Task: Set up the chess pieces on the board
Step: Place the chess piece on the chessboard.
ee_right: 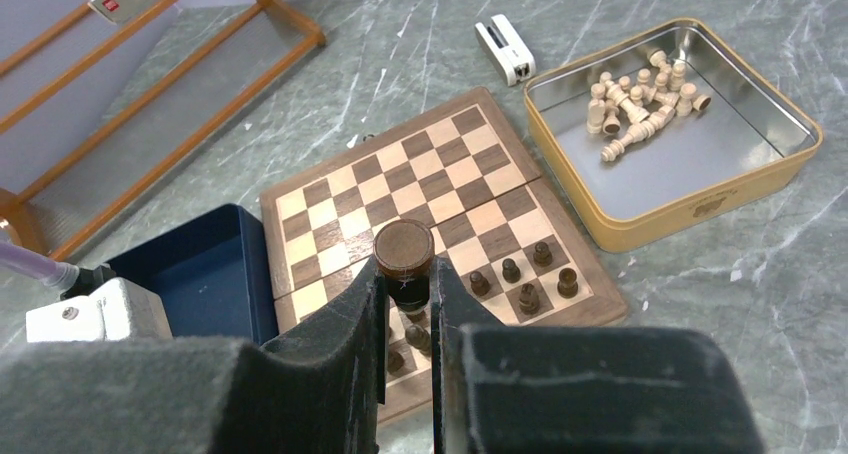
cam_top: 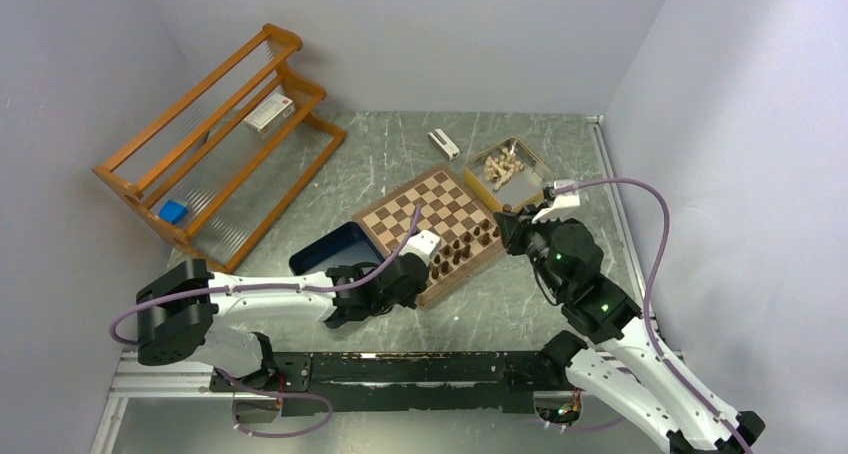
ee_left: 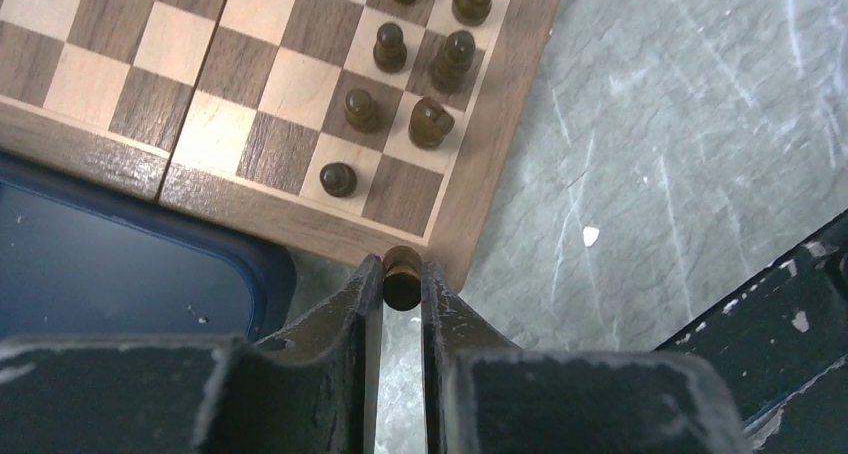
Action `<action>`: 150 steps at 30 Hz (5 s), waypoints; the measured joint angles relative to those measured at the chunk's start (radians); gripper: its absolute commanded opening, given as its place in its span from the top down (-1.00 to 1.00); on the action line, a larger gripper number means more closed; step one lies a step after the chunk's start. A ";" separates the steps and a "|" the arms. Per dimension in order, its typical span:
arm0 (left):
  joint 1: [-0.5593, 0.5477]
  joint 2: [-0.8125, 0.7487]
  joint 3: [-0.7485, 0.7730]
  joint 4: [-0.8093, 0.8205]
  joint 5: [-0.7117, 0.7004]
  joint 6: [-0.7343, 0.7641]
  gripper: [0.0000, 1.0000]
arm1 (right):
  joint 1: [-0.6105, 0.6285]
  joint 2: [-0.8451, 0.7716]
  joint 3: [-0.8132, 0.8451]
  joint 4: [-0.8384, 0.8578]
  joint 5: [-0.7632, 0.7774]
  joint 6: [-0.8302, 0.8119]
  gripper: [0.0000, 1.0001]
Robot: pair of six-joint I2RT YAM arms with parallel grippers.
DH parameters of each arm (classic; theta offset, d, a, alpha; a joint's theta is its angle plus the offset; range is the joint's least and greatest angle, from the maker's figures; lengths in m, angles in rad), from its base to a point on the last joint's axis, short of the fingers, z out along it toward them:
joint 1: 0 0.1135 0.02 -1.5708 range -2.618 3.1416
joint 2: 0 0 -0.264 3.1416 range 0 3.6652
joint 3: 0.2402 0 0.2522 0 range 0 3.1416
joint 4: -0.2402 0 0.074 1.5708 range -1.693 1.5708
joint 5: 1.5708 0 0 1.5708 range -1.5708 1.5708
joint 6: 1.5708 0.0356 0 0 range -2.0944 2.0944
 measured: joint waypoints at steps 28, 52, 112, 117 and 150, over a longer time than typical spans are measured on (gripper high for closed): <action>0.000 0.101 -0.019 0.168 -0.037 0.046 0.90 | 0.000 -0.044 0.000 -0.002 0.001 -0.009 0.91; 0.000 0.158 0.003 0.188 -0.077 0.060 0.55 | 0.000 -0.062 0.000 -0.015 0.008 -0.019 0.90; 0.267 -0.132 0.513 -0.174 0.581 0.003 -0.11 | 0.000 0.126 -0.055 0.133 -0.680 -0.275 1.00; 0.267 -0.082 0.551 -0.241 0.621 0.003 -0.12 | 0.000 0.138 -0.053 0.141 -0.682 -0.289 1.00; 0.278 0.087 0.552 -0.287 0.542 -0.050 0.39 | 0.001 0.256 -0.048 0.179 -0.603 -0.288 1.00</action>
